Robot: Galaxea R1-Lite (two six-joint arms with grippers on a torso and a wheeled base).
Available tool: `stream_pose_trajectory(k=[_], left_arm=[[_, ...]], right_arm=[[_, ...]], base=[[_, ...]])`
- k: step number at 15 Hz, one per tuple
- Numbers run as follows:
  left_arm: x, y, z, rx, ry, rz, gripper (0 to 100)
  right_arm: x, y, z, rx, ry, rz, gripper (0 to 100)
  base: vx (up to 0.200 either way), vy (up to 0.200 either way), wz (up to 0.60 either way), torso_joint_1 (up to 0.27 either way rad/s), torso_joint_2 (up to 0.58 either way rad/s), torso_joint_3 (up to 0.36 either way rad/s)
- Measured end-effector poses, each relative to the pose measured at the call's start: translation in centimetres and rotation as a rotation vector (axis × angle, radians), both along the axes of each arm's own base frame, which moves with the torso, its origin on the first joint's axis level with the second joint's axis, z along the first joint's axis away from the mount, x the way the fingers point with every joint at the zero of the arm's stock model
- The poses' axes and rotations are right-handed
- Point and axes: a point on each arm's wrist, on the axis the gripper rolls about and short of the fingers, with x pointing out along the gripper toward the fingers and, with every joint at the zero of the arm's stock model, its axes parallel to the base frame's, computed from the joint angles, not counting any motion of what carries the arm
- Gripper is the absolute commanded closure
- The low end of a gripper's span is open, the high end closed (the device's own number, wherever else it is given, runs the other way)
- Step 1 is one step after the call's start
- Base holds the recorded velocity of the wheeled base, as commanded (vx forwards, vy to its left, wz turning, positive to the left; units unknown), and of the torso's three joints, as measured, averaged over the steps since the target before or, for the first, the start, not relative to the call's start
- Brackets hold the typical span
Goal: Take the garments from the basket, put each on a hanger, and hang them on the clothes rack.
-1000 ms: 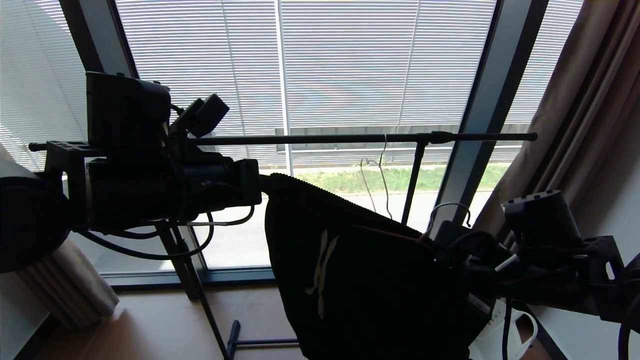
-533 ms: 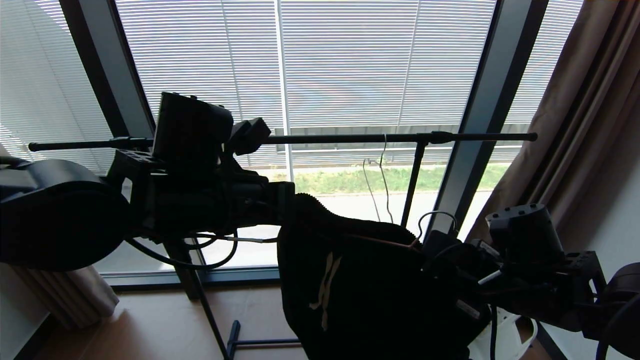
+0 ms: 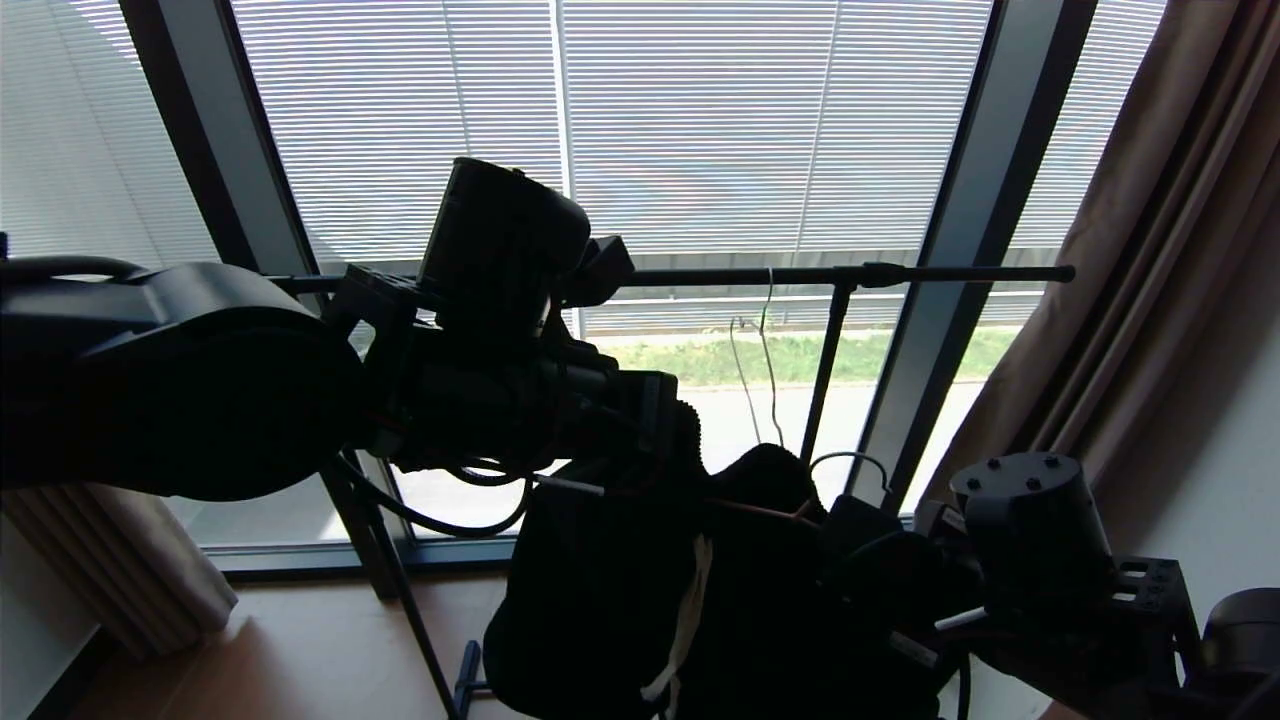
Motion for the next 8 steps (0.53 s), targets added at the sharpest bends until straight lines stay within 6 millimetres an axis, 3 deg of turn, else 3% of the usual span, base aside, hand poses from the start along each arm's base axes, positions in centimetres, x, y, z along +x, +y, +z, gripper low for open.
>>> stream_pose_trajectory(k=[4,8], left_arm=[[-0.01,-0.33,0.97,-0.008,-0.024,0.012,100],[-0.05,-0.68,0.54,0.016,-0.023,0.029,100]], right_arm=[[-0.04,0.21,-0.79,-0.038,0.010,-0.018,100],[0.29,0.83,-0.95,0.006,-0.061,-0.018,100]], base=[[0.000,0.000,0.00,0.000,0.00,0.000],[0.000,0.000,0.00,0.000,0.00,0.000]])
